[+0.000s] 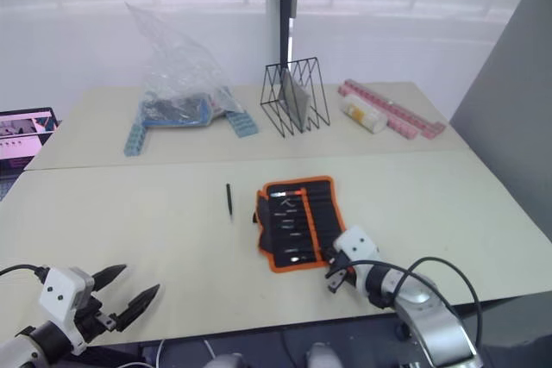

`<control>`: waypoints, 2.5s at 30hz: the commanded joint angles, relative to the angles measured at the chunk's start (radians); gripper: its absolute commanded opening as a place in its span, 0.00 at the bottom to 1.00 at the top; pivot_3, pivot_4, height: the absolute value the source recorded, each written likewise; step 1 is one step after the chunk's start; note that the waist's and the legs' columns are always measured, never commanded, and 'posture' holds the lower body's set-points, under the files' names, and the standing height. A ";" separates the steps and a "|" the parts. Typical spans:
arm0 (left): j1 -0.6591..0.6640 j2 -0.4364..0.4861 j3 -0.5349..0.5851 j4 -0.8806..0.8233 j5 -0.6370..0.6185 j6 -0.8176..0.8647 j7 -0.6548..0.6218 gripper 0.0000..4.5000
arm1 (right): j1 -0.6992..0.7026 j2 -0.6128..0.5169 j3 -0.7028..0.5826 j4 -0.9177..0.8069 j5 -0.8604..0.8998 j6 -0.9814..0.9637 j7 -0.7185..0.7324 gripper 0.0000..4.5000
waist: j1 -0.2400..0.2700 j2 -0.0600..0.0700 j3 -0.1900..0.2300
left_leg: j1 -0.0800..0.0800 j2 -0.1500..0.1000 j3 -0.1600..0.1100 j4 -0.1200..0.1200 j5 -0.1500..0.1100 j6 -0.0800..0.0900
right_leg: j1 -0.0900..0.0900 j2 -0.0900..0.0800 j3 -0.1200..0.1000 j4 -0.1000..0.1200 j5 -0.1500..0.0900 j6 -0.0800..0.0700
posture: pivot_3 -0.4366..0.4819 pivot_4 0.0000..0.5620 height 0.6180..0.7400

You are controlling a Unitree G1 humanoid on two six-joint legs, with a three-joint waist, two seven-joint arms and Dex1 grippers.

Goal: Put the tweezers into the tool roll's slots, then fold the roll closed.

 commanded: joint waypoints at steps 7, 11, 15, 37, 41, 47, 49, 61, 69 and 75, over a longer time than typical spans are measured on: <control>-0.126 -0.074 -0.252 -0.097 0.079 0.120 0.245 0.99 | 0.032 -0.004 0.021 0.038 -0.019 0.035 -0.012 0.00 | 0.003 0.000 0.000 | 0.000 0.000 0.000 0.000 0.000 0.000 | 0.000 0.000 0.000 0.000 0.001 -0.001 | 0.48 0.27 0.87; -0.233 -0.148 -0.403 -0.069 0.197 0.182 0.410 0.99 | 0.032 -0.007 0.022 0.031 -0.017 0.044 -0.009 0.00 | 0.006 0.001 0.000 | 0.000 0.000 0.000 0.000 0.000 0.000 | 0.000 0.001 0.000 -0.001 0.002 -0.002 | 0.48 0.27 0.87; -0.336 -0.223 -0.540 -0.004 0.295 0.210 0.521 0.99 | 0.028 -0.011 0.024 0.024 -0.017 0.055 -0.008 0.00 | 0.006 -0.001 -0.001 | 0.000 -0.001 0.000 0.000 0.000 0.000 | 0.000 0.002 0.000 -0.001 0.002 -0.001 | 0.48 0.27 0.87; -0.718 -0.428 -0.564 0.516 0.377 0.072 0.723 0.94 | 0.008 -0.022 0.019 0.003 -0.009 0.090 -0.009 0.00 | 0.020 0.003 -0.003 | -0.001 -0.001 0.000 0.000 0.001 -0.002 | 0.000 0.001 0.000 -0.004 0.003 0.003 | 0.48 0.27 0.87; -0.727 -0.429 -0.573 0.531 0.375 0.062 0.709 0.68 | 0.011 -0.020 0.018 -0.003 -0.007 0.094 -0.014 0.00 | 0.020 0.003 -0.003 | -0.001 -0.001 0.000 0.000 0.001 -0.002 | 0.000 0.001 0.000 -0.004 0.003 0.004 | 0.48 0.27 0.87; -0.721 -0.420 -0.578 0.525 0.380 0.069 0.694 0.24 | 0.016 -0.015 0.019 -0.008 -0.008 0.096 -0.019 0.00 | 0.020 0.004 -0.003 | -0.001 -0.001 0.000 0.000 0.001 -0.002 | 0.000 0.001 0.000 -0.004 0.003 0.004 | 0.48 0.27 0.87; -0.721 -0.413 -0.571 0.528 0.380 0.077 0.693 0.08 | 0.018 -0.012 0.020 -0.010 -0.007 0.097 -0.022 0.00 | 0.020 0.004 -0.003 | -0.001 -0.001 0.000 0.000 0.001 -0.002 | 0.000 0.001 0.000 -0.004 0.003 0.004 | 0.48 0.27 0.87; -0.714 -0.364 -0.529 0.506 0.376 0.089 0.671 0.01 | 0.019 -0.006 0.027 -0.013 -0.006 0.099 -0.033 0.00 | 0.018 0.004 -0.003 | -0.001 -0.001 0.000 0.000 0.001 -0.002 | 0.000 0.001 0.000 -0.004 0.003 0.004 | 0.48 0.27 0.87; -0.643 -0.119 -0.482 0.389 0.326 0.069 0.456 0.01 | 0.020 -0.006 0.030 -0.010 -0.009 0.095 -0.037 0.00 | -0.005 0.005 -0.003 | -0.002 0.000 0.000 -0.005 0.001 -0.002 | -0.004 0.002 0.000 -0.003 0.004 0.001 | 0.48 0.27 0.87; -0.550 0.083 -0.391 0.281 0.208 0.067 0.231 0.01 | 0.024 -0.001 0.035 -0.009 -0.012 0.091 -0.041 0.00 | -0.006 0.006 -0.001 | -0.005 0.000 0.000 -0.006 0.001 -0.003 | -0.010 0.002 0.001 -0.004 0.006 -0.004 | 0.48 0.27 0.87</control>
